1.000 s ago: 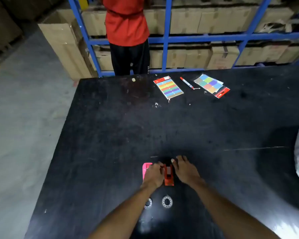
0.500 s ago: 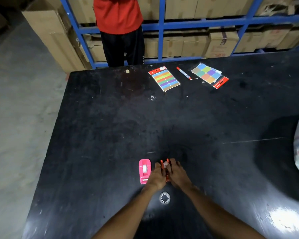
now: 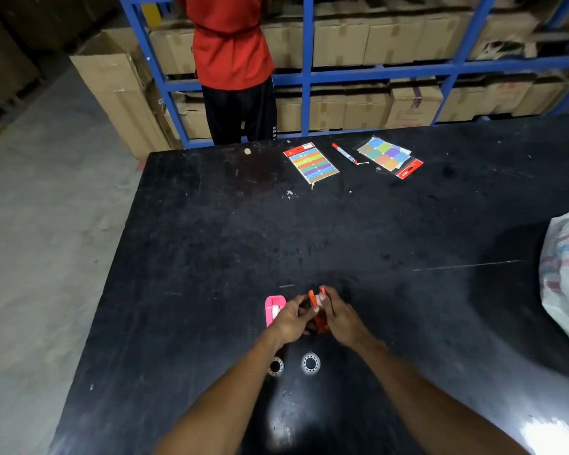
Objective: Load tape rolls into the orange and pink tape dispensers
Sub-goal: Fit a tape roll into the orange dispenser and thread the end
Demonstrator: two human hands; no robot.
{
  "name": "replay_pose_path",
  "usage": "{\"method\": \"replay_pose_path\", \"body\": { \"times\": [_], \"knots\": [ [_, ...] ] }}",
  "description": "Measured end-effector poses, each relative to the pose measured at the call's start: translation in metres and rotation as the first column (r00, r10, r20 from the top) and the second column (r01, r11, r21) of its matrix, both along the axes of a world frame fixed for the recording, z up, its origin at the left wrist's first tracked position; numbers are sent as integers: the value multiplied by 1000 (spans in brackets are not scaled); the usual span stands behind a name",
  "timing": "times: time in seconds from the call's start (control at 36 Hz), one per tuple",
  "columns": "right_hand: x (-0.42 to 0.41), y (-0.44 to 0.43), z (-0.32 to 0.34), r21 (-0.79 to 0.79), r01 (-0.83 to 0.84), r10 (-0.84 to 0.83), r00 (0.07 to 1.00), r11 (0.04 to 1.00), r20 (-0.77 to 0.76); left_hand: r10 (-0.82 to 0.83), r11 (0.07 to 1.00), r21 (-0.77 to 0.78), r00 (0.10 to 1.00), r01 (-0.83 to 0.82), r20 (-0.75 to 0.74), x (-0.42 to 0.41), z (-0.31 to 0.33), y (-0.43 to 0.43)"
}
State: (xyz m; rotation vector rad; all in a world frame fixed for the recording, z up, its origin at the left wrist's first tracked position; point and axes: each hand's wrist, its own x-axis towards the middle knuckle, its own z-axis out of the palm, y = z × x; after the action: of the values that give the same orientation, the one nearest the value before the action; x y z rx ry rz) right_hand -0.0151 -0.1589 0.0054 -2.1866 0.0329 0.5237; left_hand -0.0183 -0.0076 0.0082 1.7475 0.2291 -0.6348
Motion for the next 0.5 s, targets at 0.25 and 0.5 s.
{"method": "replay_pose_path", "body": {
  "times": [0.25,0.5],
  "knots": [
    [1,-39,2,-53,102,-101,995,993,15,54,974,222,998,-55,15,-3,-9,8],
    [5,-60,-8,-69,34,-35,999,997,-1,-72,644,764,997,42,5,4,-29,-27]
  ]
}}
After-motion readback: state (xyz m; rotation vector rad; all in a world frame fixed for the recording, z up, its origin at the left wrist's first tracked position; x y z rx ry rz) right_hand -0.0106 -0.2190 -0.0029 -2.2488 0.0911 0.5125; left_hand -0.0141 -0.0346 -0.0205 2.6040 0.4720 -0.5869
